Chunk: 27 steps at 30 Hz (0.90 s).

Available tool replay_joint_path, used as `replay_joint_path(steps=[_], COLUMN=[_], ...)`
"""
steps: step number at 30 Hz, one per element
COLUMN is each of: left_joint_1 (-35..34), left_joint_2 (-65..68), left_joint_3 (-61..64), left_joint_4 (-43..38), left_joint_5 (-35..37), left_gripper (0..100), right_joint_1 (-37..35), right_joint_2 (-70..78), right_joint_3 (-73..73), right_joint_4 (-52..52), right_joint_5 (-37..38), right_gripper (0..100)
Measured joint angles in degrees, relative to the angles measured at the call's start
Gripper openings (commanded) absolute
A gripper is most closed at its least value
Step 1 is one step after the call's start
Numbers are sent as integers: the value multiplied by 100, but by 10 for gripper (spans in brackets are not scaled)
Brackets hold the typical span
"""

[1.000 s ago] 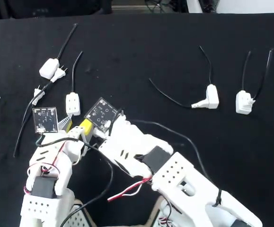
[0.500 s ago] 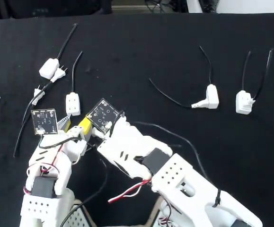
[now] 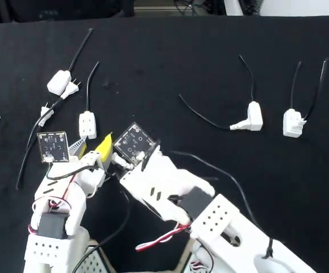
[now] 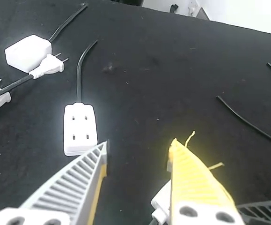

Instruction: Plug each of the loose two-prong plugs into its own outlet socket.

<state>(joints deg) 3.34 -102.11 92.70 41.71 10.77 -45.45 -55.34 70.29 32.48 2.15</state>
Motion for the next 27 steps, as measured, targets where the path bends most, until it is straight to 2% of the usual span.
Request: replay_joint_path(steps=[19, 23, 27], left_joint_1=[0, 0, -343], left_joint_2=[0, 9, 88], left_joint_3=[0, 18, -44], left_joint_4=[-9, 53, 53], left_joint_5=[0, 0, -18], left_gripper=[213, 213, 213], right_joint_1=[0, 0, 158], right_joint_2=[-70, -105, -132], right_joint_3=[97, 264, 273], right_joint_4=[-202, -211, 44], right_joint_5=[-281, 53, 185], right_gripper=[11, 11, 11])
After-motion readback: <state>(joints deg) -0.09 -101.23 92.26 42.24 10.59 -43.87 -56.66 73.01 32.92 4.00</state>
